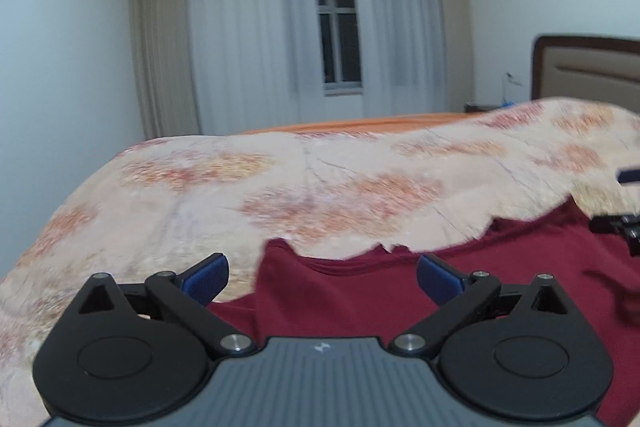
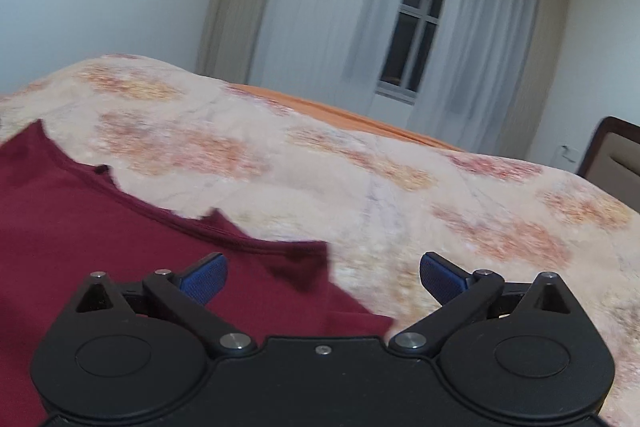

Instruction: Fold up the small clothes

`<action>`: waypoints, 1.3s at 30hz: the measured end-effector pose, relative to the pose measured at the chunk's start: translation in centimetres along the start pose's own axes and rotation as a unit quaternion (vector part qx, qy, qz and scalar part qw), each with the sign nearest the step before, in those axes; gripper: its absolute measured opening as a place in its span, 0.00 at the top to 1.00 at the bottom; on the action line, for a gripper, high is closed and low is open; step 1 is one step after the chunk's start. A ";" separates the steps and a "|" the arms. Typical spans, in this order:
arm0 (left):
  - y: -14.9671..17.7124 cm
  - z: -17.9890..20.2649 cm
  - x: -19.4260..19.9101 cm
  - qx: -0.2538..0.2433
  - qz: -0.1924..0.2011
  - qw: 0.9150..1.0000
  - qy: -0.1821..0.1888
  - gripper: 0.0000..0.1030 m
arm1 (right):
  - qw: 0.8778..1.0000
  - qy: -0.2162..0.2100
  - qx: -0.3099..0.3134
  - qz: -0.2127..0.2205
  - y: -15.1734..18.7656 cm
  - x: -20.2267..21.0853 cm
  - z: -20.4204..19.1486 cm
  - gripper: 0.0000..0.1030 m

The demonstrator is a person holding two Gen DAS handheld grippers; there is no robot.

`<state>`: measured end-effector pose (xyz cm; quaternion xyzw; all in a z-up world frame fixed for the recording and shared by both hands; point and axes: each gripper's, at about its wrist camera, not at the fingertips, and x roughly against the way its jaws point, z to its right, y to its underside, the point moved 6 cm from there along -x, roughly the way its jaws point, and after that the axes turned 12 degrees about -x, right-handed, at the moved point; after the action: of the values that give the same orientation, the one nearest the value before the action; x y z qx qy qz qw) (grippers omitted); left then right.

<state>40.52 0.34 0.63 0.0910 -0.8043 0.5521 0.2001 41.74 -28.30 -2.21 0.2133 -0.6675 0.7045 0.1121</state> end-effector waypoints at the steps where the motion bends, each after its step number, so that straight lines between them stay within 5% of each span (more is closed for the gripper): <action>1: 0.1 0.9 -0.4 -0.015 -0.001 1.000 -0.001 0.01 | 1.000 -0.014 0.003 -0.002 0.0 0.0 -1.1 0.01; 8: 3.4 1.6 -4.6 -0.020 -0.062 0.997 -0.039 0.01 | 0.997 -0.058 0.055 -0.022 2.3 -2.1 -7.5 0.01; 11: 5.3 -0.1 -5.8 0.043 -0.084 0.995 -0.019 0.00 | 0.996 -0.044 0.083 -0.006 3.4 -3.2 -8.0 0.01; 16: 6.9 -2.3 -6.5 0.134 -0.084 0.987 0.021 0.00 | 0.999 -0.032 0.017 -0.005 3.0 -4.8 -5.4 0.01; 19: 7.2 -2.3 -6.2 0.136 -0.074 0.988 0.020 0.00 | 0.997 0.004 -0.075 -0.026 3.4 -6.6 -2.1 0.01; 22: 7.3 -2.1 -6.1 0.133 -0.067 0.989 0.017 0.00 | 0.989 -0.025 -0.141 -0.039 4.5 -7.4 -0.4 0.01; 39: 7.3 -1.5 -6.0 0.123 -0.058 0.991 0.007 0.00 | 0.997 0.017 -0.079 -0.007 4.9 -6.7 -2.1 0.01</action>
<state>43.60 3.98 -7.69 0.1574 -0.7224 0.6347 0.2247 45.22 -25.80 -9.66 0.1968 -0.7177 0.6521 0.1450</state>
